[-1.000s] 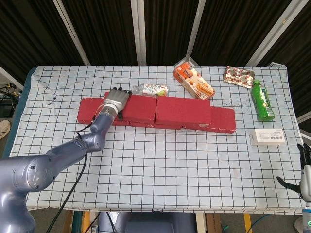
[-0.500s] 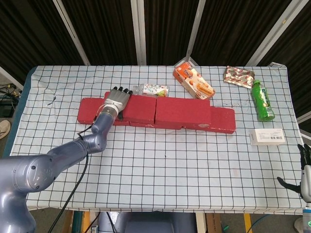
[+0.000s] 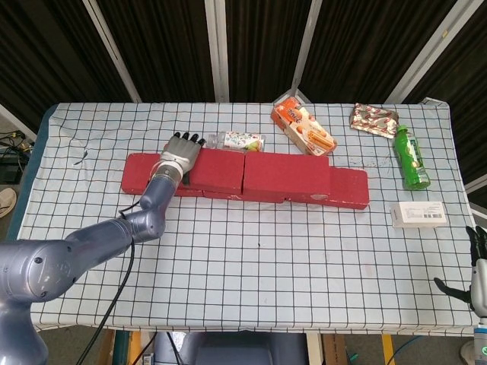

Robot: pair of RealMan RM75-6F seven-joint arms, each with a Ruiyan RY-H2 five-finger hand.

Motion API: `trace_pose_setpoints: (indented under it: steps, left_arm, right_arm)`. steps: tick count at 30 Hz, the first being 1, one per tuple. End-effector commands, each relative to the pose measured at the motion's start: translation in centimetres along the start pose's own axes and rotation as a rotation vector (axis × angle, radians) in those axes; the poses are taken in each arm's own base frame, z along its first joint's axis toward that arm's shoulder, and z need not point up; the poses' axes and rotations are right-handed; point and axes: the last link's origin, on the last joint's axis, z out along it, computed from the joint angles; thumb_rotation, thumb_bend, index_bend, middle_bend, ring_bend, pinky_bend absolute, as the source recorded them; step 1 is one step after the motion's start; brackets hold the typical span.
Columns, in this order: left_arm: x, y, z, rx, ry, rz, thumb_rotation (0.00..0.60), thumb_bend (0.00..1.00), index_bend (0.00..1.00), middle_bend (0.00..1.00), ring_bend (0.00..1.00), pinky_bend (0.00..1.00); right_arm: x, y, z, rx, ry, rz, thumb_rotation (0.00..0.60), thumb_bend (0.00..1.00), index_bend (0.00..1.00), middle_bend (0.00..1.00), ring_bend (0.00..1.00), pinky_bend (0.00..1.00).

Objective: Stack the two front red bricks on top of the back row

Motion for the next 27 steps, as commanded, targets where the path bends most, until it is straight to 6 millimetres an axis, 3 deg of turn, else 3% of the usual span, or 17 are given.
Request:
trace_pose_setpoints:
  steps: [1,5,8,12,13,16,22,27]
  left_arm:
    - [2.5,-1.3,-2.3,0.018,0.038,-0.042,0.6,0.0,0.0,0.0,0.0,0.08]
    - [4.3,-3.8,-6.2,0.021,0.116,-0.099,0.6,0.0,0.0,0.0,0.0,0.09]
    - [3.0,-7.0,-10.9,0.036,0.217,-0.143,0.6,0.01,0.02,0.0,0.0,0.1]
    - [-2.6,-12.1,-17.8,0.069,0.309,-0.203,0.6,0.02,0.04,0.0,0.0,0.1]
    - [-5.2,-14.1,-20.0,0.098,0.328,-0.237,0.6,0.02,0.04,0.0,0.0,0.1]
    - [-10.3,-17.6,-23.5,0.151,0.36,-0.276,0.6,0.03,0.04,0.0,0.0,0.1]
    - [-17.5,-21.4,-28.1,0.22,0.51,-0.313,0.6,0.03,0.04,0.0,0.0,0.1]
    - [-21.2,-22.1,-30.2,0.261,0.545,-0.332,0.6,0.04,0.05,0.0,0.0,0.09]
  right_arm:
    - [-0.1,-0.1,0.0,0.011,-0.004,-0.001,0.6,0.17,0.0,0.0,0.0,0.0]
    - [-0.3,-0.3,0.1,0.04,-0.011,-0.008,0.6,0.17,0.0,0.0,0.0,0.0]
    - [-0.6,-0.5,0.3,0.069,-0.02,-0.027,0.6,0.17,0.0,0.0,0.0,0.0]
    - [-0.9,-1.0,0.4,0.113,-0.025,-0.046,0.6,0.17,0.0,0.0,0.0,0.0]
    - [-1.0,-1.2,0.4,0.13,-0.025,-0.054,0.6,0.17,0.0,0.0,0.0,0.0]
    - [-1.3,-1.6,0.4,0.171,-0.032,-0.073,0.6,0.17,0.0,0.0,0.0,0.0]
    - [-1.9,-2.3,0.2,0.217,-0.06,-0.098,0.6,0.17,0.0,0.0,0.0,0.0]
    - [-1.9,-2.6,0.1,0.228,-0.053,-0.098,0.6,0.17,0.0,0.0,0.0,0.0]
